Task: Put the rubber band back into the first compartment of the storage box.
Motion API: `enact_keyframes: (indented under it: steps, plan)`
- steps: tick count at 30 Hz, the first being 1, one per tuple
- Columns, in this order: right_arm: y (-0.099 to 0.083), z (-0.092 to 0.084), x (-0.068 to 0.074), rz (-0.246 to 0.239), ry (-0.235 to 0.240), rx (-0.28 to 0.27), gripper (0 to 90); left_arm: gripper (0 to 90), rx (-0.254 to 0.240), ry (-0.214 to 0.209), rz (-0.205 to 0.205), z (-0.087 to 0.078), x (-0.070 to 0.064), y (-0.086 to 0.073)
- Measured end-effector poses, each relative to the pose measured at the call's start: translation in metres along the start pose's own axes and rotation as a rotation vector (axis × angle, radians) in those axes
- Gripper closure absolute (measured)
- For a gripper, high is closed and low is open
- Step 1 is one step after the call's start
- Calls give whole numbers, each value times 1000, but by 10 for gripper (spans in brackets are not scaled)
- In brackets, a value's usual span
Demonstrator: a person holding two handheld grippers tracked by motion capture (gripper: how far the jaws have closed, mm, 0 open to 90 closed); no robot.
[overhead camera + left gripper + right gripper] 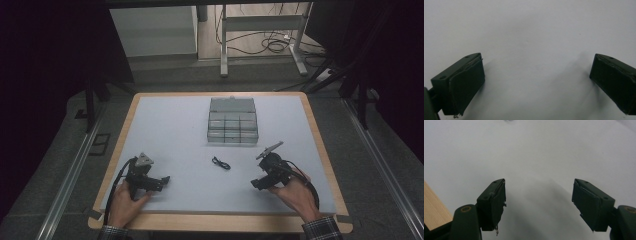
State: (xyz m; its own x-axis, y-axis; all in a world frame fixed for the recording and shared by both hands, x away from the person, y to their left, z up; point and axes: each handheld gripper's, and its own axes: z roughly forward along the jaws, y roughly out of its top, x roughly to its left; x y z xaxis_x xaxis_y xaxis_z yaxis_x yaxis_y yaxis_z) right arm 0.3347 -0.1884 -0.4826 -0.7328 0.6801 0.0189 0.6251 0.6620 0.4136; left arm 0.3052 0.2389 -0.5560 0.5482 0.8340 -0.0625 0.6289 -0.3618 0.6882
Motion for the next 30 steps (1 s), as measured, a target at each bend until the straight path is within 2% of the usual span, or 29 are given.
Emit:
enact_keyframes:
  steps: [16, 22, 30]
  plan:
    - [32, 18, 6, -61, 40, 73, 311, 0, 0, 0, 0, 0, 0, 0]
    - [48, 29, 11, -99, 49, 116, 413, 0, 0, 0, -1, 0, 0, 0]
    - [68, 36, 13, -123, 61, 156, 513, 0, 0, 0, 0, 0, 0, 0]
